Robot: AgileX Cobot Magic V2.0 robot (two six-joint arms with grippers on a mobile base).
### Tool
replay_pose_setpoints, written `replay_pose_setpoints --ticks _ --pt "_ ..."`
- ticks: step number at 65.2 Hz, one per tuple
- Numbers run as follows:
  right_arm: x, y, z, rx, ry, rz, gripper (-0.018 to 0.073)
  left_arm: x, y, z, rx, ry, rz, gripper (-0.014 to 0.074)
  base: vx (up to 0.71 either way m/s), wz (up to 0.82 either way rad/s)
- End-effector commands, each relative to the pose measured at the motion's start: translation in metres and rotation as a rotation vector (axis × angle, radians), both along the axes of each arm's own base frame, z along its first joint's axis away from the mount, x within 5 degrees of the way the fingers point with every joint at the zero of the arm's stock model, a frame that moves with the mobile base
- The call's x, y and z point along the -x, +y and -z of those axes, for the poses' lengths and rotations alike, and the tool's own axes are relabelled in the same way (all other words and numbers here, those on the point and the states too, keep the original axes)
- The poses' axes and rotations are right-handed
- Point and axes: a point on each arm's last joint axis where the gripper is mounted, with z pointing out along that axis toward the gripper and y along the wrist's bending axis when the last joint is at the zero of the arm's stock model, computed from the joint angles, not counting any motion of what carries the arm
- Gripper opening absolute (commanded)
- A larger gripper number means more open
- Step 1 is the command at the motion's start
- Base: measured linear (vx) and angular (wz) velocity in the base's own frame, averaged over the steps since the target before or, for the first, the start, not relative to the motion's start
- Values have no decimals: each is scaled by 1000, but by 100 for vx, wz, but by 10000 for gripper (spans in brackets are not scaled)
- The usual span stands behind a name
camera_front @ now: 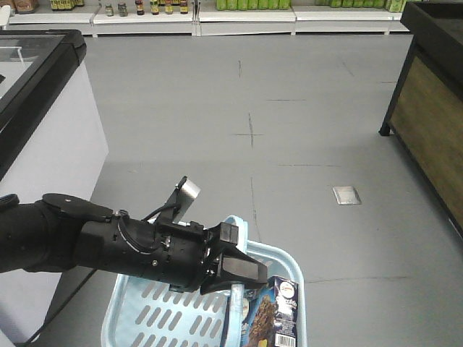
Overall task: Left arm holds basket, right arm returns cookies
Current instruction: 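Hold the basket with the left gripper while driving down the aisle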
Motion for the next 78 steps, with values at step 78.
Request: replay_pose_setpoints --ticks 78 --pt "0 0 -8 3 -89 -3 -8 2 -3 -31 126 -37 5 -8 38 3"
